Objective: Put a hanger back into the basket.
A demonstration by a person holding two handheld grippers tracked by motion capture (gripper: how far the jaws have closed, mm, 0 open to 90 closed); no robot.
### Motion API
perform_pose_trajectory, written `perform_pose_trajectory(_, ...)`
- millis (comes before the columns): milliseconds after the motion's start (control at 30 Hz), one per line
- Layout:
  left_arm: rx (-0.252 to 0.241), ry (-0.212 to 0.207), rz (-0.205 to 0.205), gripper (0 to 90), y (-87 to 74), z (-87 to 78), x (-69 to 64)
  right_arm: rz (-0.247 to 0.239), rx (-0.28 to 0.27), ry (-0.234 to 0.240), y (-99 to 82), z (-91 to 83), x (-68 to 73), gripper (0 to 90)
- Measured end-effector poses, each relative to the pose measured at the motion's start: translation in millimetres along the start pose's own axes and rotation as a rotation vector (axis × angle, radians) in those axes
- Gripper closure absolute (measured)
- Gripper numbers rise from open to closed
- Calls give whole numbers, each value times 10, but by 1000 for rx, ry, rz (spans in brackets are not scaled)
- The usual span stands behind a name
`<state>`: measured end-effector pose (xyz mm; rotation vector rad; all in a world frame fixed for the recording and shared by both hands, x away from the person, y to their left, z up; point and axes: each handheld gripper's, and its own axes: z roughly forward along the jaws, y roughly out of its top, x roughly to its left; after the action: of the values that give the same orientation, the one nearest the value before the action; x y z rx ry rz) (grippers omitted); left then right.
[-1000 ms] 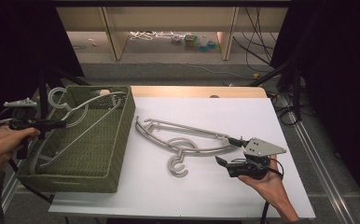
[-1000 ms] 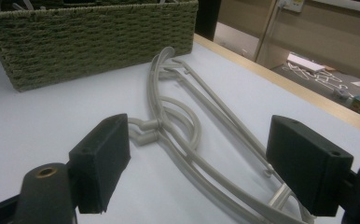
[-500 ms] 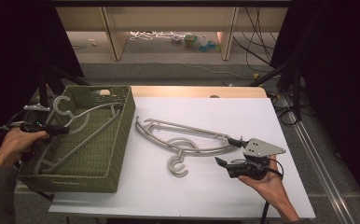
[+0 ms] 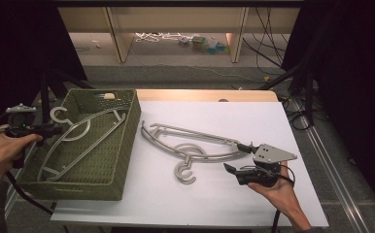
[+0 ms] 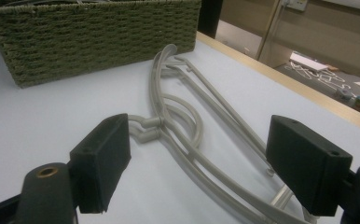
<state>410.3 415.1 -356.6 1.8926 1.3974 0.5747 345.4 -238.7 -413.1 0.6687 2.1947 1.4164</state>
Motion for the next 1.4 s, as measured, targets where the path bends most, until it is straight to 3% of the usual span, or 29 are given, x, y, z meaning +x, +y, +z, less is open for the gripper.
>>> perform_pose_trajectory(167, -138, -37, -54, 417, 71, -422, -363, 5, -2, -2, 0, -8, -15, 222)
perform_pose_trajectory(233, -184, -53, -56, 376, 77, -534, -498, 9, -5, -4, -5, -8, -22, 218)
perform_pose_trajectory(300, -229, -95, -64, 342, 77, -638, -654, 18, -6, -5, -3, -7, -21, 215)
perform_pose_trajectory(400, -292, -147, -53, 295, 55, -723, -922, 20, -15, -4, 7, 6, -24, 193)
perform_pose_trajectory(467, -315, -158, -42, 281, 23, -735, -1087, 34, -31, -26, 7, 30, -19, 169)
perform_pose_trajectory(567, -349, -169, -2, 252, -26, -746, -1335, 29, -18, -18, 4, 45, -31, 161)
perform_pose_trajectory(667, -376, -182, 47, 235, -54, -719, -1568, 34, -23, -17, -3, 68, -25, 160)
perform_pose_trajectory(767, -381, -217, 72, 214, -67, -637, -1785, 31, -20, -12, 3, 61, -31, 160)
perform_pose_trajectory(833, -394, -237, 67, 213, -79, -572, -1892, 34, -25, -17, 7, 54, -34, 160)
perform_pose_trajectory(967, -396, -252, 96, 204, -122, -426, -2028, 32, -29, -21, 10, 43, -31, 160)
perform_pose_trajectory(1033, -393, -272, 76, 203, -150, -354, -2072, 51, -20, -20, 9, 30, -20, 160)
perform_pose_trajectory(1067, -393, -278, 69, 202, -163, -322, -2101, 38, -43, -22, 5, 41, -34, 160)
perform_pose_trajectory(1400, -380, -348, 98, 202, -336, -102, -2411, 39, -16, -20, -13, 41, -37, 159)
